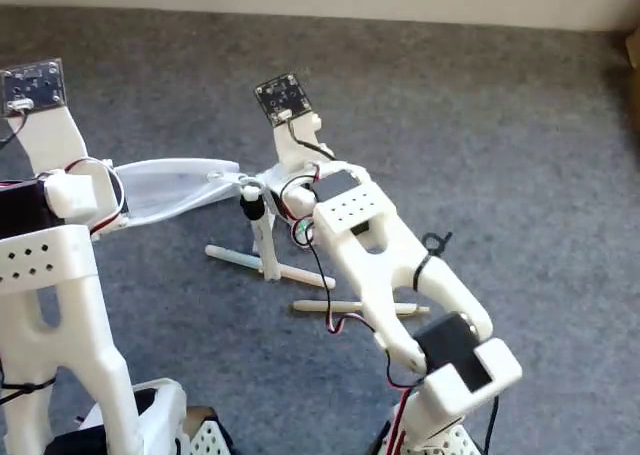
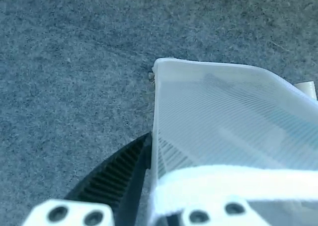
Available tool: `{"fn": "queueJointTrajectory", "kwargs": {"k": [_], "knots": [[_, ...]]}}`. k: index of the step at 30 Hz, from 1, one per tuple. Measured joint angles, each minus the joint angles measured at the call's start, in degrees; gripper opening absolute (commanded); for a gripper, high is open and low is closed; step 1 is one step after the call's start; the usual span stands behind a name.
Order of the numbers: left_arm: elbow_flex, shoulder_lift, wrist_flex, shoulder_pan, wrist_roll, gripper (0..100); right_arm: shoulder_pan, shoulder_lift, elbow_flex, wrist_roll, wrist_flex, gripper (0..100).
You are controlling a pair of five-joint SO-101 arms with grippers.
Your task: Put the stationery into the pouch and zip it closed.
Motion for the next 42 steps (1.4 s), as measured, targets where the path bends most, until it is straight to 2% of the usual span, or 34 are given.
{"fn": "queueJointTrajectory", "kwargs": {"k": [24, 29, 42], "knots": [[1.0, 0.0, -0.8, 0.0, 0.0, 1, 1.1, 20.4, -12.7, 1.3, 0.5, 11.6], [1.0, 0.0, -0.8, 0.0, 0.0, 1, 2.0, 23.4, -18.4, 5.8, 7.8, 11.6], [1.0, 0.0, -0.8, 0.0, 0.0, 1, 7.0, 36.7, -44.5, 7.2, 33.1, 11.6]]}}
